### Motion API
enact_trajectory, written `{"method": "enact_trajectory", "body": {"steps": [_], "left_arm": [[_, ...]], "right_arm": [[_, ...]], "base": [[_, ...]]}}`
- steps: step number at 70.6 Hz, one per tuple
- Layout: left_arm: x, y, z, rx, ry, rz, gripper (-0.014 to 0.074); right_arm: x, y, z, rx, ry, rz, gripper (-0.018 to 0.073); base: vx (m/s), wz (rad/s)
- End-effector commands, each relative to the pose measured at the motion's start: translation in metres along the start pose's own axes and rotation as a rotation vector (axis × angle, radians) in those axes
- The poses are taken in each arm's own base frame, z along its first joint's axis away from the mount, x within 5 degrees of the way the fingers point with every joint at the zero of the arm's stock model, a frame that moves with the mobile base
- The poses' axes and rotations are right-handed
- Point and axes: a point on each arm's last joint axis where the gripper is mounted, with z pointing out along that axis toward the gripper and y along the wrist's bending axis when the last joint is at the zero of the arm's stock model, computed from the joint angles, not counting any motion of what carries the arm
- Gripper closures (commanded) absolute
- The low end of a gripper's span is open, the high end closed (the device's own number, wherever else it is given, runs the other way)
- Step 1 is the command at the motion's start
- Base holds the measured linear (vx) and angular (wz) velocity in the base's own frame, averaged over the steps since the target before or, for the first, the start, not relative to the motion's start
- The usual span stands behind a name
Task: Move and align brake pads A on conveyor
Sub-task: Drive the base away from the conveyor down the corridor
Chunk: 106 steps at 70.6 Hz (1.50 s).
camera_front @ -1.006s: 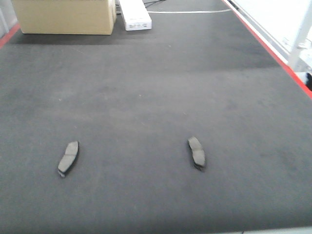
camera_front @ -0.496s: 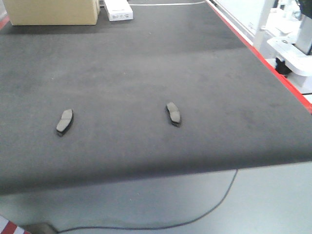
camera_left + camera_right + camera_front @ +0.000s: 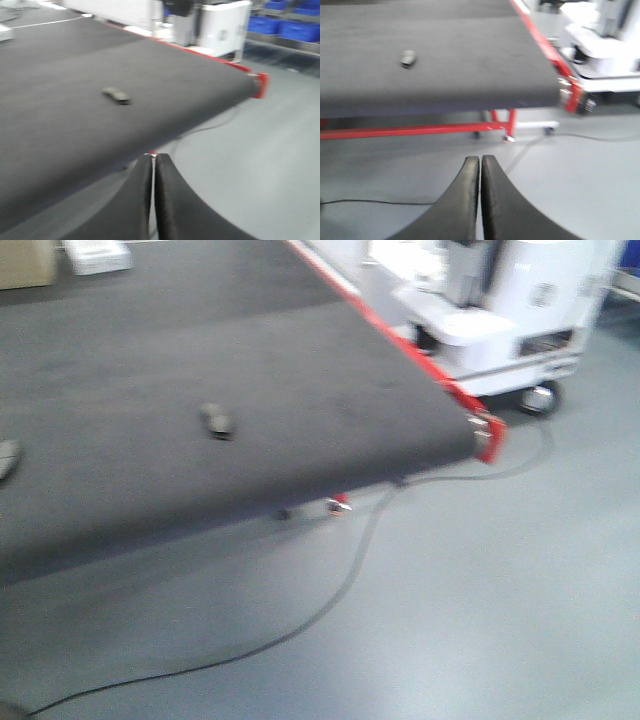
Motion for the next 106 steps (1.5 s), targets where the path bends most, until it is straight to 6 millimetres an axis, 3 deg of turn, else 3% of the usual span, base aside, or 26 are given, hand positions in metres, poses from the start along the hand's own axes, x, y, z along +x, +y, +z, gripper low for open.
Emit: {"method": "enact_trajectory", "body": {"steps": [1, 106], "left_arm": [[-0.0129, 0.0008, -0.002, -0.013, -0.074, -0.01, 0.0603], [-0.0129, 0.0008, -0.002, -0.013, -0.074, -0.01, 0.0603]], "right_arm": [[-0.0148, -0.0005, -0.0028, 0.004, -0.094, -0.005, 0.0568], [-0.0147, -0.0004, -0.0028, 0.003, -0.093, -0.004, 0.0568]], "base": [[-0.27, -0.72], [-0.1, -0.65]]}}
